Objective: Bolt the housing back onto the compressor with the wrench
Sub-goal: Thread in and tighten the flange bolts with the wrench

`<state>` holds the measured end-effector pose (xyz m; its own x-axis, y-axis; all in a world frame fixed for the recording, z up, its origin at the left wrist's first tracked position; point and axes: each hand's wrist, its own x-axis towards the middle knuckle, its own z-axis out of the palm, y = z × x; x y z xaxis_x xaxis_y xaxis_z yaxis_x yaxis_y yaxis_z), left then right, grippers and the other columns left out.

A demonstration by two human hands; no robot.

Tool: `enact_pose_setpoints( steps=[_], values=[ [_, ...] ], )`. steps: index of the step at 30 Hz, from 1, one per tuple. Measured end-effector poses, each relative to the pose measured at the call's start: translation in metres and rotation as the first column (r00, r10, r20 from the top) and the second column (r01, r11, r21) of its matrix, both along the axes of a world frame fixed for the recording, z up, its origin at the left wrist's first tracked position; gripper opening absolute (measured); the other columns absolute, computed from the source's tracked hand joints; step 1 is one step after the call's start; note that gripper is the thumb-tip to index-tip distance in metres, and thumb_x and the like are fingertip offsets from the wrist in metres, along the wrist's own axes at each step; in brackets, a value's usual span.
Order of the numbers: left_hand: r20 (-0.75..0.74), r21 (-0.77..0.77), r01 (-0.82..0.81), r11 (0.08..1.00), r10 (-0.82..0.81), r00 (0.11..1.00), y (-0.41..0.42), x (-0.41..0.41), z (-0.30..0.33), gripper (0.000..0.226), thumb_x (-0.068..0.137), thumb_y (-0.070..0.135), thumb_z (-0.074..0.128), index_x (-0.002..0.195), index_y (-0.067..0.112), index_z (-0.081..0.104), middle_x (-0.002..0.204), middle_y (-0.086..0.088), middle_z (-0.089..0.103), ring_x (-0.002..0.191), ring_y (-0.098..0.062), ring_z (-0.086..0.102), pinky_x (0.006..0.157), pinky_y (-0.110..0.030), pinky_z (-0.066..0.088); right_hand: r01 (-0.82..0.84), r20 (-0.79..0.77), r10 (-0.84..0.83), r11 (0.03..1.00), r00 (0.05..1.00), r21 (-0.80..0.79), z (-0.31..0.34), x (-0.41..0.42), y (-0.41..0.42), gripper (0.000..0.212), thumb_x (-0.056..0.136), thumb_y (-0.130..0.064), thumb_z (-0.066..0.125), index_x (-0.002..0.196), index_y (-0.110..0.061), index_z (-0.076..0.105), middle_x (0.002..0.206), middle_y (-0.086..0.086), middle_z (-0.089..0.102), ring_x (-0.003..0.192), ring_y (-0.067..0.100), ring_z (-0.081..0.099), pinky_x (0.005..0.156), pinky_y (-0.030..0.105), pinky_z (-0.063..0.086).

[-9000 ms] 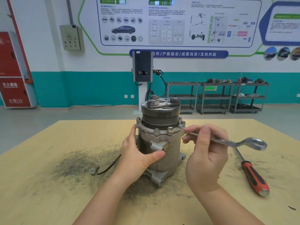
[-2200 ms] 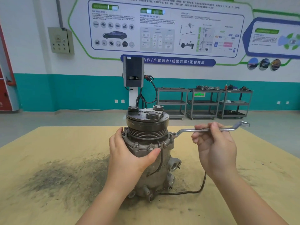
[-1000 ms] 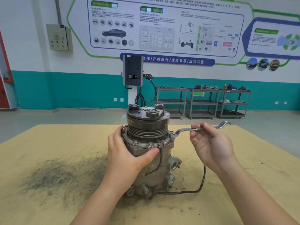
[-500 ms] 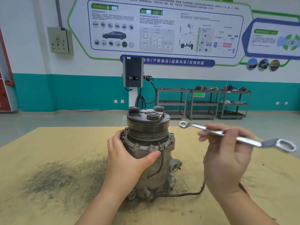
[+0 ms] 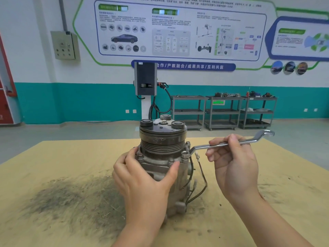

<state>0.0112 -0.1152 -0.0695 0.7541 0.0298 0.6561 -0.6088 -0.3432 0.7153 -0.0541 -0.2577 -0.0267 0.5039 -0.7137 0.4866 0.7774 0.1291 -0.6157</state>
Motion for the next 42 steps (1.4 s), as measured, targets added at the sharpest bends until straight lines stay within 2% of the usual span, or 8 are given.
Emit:
enact_pose_setpoints(
  steps=[8,12,18,24,28,33,36,42],
  values=[
    [-0.102,-0.459,0.228,0.859,-0.306,0.947,0.006,0.012,0.004,0.036,0.072,0.063,0.057,0.097,0.038,0.057,0.117,0.022,0.044,0.116,0.004,0.049,0.096,-0.009,0.038,-0.079,-0.087,0.102,0.970,0.991,0.230,-0.008,0.007,-0.004,0.029,0.104,-0.012,0.034,0.079,-0.008,0.048,0.065,0.009,0.065,0.048,0.018,0.056,0.045,0.023,0.046],
    [-0.115,-0.590,0.266,0.762,-0.405,0.907,0.012,0.029,0.001,0.025,0.071,0.047,0.067,0.086,0.027,0.067,0.123,0.014,0.057,0.118,-0.001,0.056,0.103,-0.029,0.043,0.147,0.041,-0.148,0.989,0.988,0.029,-0.014,0.003,0.009,0.020,0.104,-0.006,0.030,0.095,-0.004,0.048,0.066,0.011,0.065,0.049,0.023,0.058,0.047,0.024,0.046],
    [-0.063,-0.624,0.317,0.714,-0.451,0.890,0.014,0.032,-0.002,0.013,0.077,0.043,0.066,0.078,0.033,0.074,0.121,0.021,0.062,0.114,0.007,0.058,0.094,-0.018,0.042,0.446,0.170,-0.420,0.879,0.891,-0.167,-0.023,0.000,0.037,0.012,0.098,-0.029,0.041,0.092,-0.021,0.048,0.078,0.008,0.066,0.057,0.025,0.064,0.055,0.029,0.052],
    [-0.043,-0.659,0.325,0.678,-0.466,0.884,0.012,0.036,-0.006,0.013,0.087,0.034,0.061,0.088,0.026,0.072,0.115,0.021,0.067,0.107,0.010,0.060,0.082,-0.006,0.046,0.643,0.348,-0.543,0.603,0.765,-0.472,-0.033,-0.001,0.055,0.013,0.101,-0.041,0.045,0.097,-0.043,0.057,0.090,-0.011,0.064,0.067,0.023,0.066,0.062,0.038,0.054],
    [-0.055,-0.719,0.312,0.621,-0.499,0.865,0.013,0.044,-0.009,0.028,0.080,0.041,0.060,0.103,0.026,0.066,0.110,0.013,0.072,0.107,-0.004,0.065,0.091,-0.028,0.048,0.621,0.332,-0.568,0.444,0.753,-0.646,-0.039,-0.001,0.060,0.021,0.100,-0.043,0.049,0.089,-0.031,0.062,0.092,-0.005,0.061,0.083,0.008,0.065,0.071,0.015,0.050],
    [-0.119,-0.672,0.359,0.648,-0.572,0.811,0.017,0.064,-0.007,0.011,0.091,0.022,0.065,0.096,0.025,0.075,0.102,0.006,0.076,0.100,-0.013,0.070,0.085,-0.031,0.048,0.499,0.203,-0.459,0.750,0.865,-0.434,-0.017,-0.003,0.046,0.017,0.100,-0.042,0.044,0.091,-0.041,0.058,0.078,-0.003,0.066,0.059,0.020,0.065,0.055,0.027,0.052],
    [-0.129,-0.679,0.397,0.618,-0.632,0.764,0.023,0.070,-0.004,0.013,0.077,0.029,0.071,0.087,0.026,0.078,0.099,-0.002,0.076,0.095,-0.016,0.071,0.082,-0.033,0.049,0.285,0.043,-0.282,0.943,0.958,-0.170,-0.008,-0.003,0.022,0.021,0.105,-0.014,0.033,0.092,-0.020,0.049,0.069,0.008,0.065,0.048,0.023,0.059,0.046,0.024,0.047],
    [-0.107,-0.715,0.423,0.557,-0.684,0.721,0.023,0.075,-0.003,0.014,0.074,0.027,0.071,0.082,0.023,0.080,0.097,-0.006,0.077,0.089,-0.013,0.073,0.071,-0.023,0.057,0.226,0.033,-0.225,0.974,0.974,-0.035,-0.016,0.002,0.020,0.018,0.104,-0.017,0.037,0.090,-0.016,0.048,0.068,0.010,0.064,0.048,0.024,0.058,0.045,0.026,0.047]
  ],
)
